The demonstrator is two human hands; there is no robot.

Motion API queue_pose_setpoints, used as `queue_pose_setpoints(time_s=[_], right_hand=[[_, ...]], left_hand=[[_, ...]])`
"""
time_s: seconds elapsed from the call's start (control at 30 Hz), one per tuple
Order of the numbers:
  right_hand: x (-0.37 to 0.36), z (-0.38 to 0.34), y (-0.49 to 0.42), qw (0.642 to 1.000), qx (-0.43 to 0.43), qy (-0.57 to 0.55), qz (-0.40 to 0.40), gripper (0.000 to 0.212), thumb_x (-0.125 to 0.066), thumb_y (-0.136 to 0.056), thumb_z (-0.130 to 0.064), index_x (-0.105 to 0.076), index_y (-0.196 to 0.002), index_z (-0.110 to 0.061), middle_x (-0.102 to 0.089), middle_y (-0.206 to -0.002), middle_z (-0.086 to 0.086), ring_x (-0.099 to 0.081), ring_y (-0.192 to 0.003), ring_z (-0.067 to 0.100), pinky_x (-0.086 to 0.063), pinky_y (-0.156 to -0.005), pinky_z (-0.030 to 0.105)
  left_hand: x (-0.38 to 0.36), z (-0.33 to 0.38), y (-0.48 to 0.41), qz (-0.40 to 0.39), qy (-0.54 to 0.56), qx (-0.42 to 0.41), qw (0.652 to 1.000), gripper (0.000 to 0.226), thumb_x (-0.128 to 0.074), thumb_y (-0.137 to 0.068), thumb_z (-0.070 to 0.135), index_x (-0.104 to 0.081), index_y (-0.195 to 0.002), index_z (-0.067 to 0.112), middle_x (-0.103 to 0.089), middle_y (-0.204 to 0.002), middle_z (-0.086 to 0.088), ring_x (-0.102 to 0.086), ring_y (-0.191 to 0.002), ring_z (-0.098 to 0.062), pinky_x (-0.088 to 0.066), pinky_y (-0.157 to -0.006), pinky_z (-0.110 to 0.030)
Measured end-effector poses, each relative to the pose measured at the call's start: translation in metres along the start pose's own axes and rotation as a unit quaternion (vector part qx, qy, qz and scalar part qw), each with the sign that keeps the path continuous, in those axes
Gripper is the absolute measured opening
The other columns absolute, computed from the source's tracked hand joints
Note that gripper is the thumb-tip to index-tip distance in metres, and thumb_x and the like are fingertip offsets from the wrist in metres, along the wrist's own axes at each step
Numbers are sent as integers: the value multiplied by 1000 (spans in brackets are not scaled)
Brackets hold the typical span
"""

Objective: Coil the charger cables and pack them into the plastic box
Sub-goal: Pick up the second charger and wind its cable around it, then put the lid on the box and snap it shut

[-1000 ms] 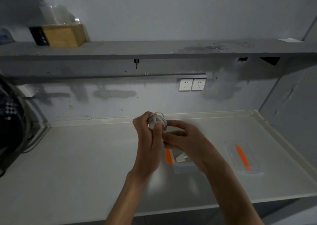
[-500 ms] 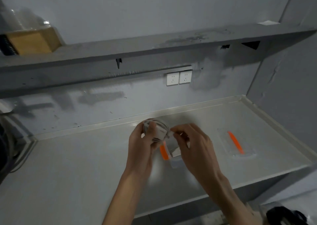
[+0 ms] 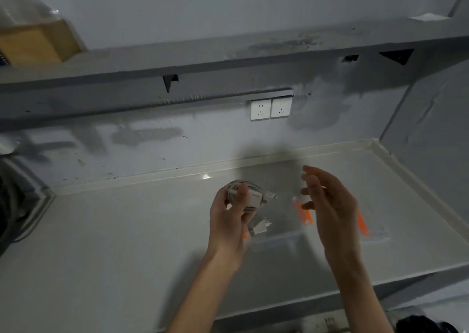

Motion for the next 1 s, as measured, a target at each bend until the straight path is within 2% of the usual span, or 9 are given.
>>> queue_pose_setpoints(time_s=[0.1,0.2,0.37,0.53,0.6,0.7,0.8,0.9,1.0], right_hand=[[-16,33,-23,991,-63,14,-121,17,-59,-88,-31,-68,-102,-32,-71,-92,-6,-66,-77,7,-54,-56,20],[-25,80,-37,964,-157,-10,-216,19,-60,-85,-32,-69,-102,-30,-73,-95,2,-69,-76,12,-55,-59,22],[-3,161,-63,946,-238,-61,-212,18,-57,-90,1,-74,-93,-5,-75,-82,12,-72,-79,21,-56,-65,20],[16,256,-56,870,-419,-167,-200,14,-63,-86,-7,-73,-93,-1,-76,-96,13,-70,-87,10,-56,-73,17],[19,280,-53,846,-458,-188,-195,31,-76,-73,-22,-74,-97,-3,-74,-103,17,-70,-92,14,-56,-75,18],[24,310,-55,831,-503,-182,-154,29,-62,-87,-8,-64,-113,5,-67,-109,27,-66,-96,24,-59,-79,23],[25,322,-69,866,-473,-53,-154,21,-56,-92,1,-63,-112,5,-65,-96,30,-66,-74,26,-60,-65,23],[22,323,-92,909,-351,127,-188,26,-60,-91,-5,-63,-115,-12,-67,-101,18,-64,-68,22,-55,-52,20],[28,313,-110,903,-185,342,-182,35,-67,-86,-14,-62,-121,-20,-58,-119,10,-60,-99,24,-50,-81,27]], left_hand=[[-15,-10,-17,9,8,-1,1000,33,-60,-94,19,-57,-118,-3,-63,-117,-33,-63,-110,-42,-53,-97,-41],[-29,-30,-31,28,0,-9,1000,30,-59,-93,20,-61,-116,2,-70,-109,-23,-69,-95,-29,-59,-74,-28],[-37,-103,-60,93,-54,8,994,18,-64,-91,18,-68,-105,8,-76,-100,-11,-68,-95,-26,-53,-83,-33],[-40,-195,-82,141,18,96,985,20,-59,-89,-4,-64,-107,-10,-71,-101,-25,-65,-98,-35,-58,-78,-31],[-36,-216,-87,150,44,122,980,24,-61,-87,-5,-62,-110,-12,-69,-107,-28,-65,-100,-37,-59,-82,-34],[-30,-238,-102,164,70,162,970,32,-66,-85,1,-61,-114,-9,-67,-113,-29,-66,-103,-36,-58,-85,-35],[-22,-251,-119,166,90,185,965,38,-70,-82,5,-60,-116,-8,-66,-116,-29,-65,-105,-38,-58,-83,-38],[-15,-265,-137,202,103,212,951,34,-70,-83,2,-61,-115,-2,-69,-113,-20,-67,-105,-34,-60,-75,-33],[-11,-291,-151,229,112,284,924,26,-65,-87,-1,-61,-112,0,-69,-110,-16,-67,-103,-29,-58,-79,-35]])
Point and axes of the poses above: each hand's wrist, its own y-axis away from the middle knuckle, its own x-axis out of the back of the hand, z = x × y, the point moved 7 cm from there along -y, towards the middle knuckle
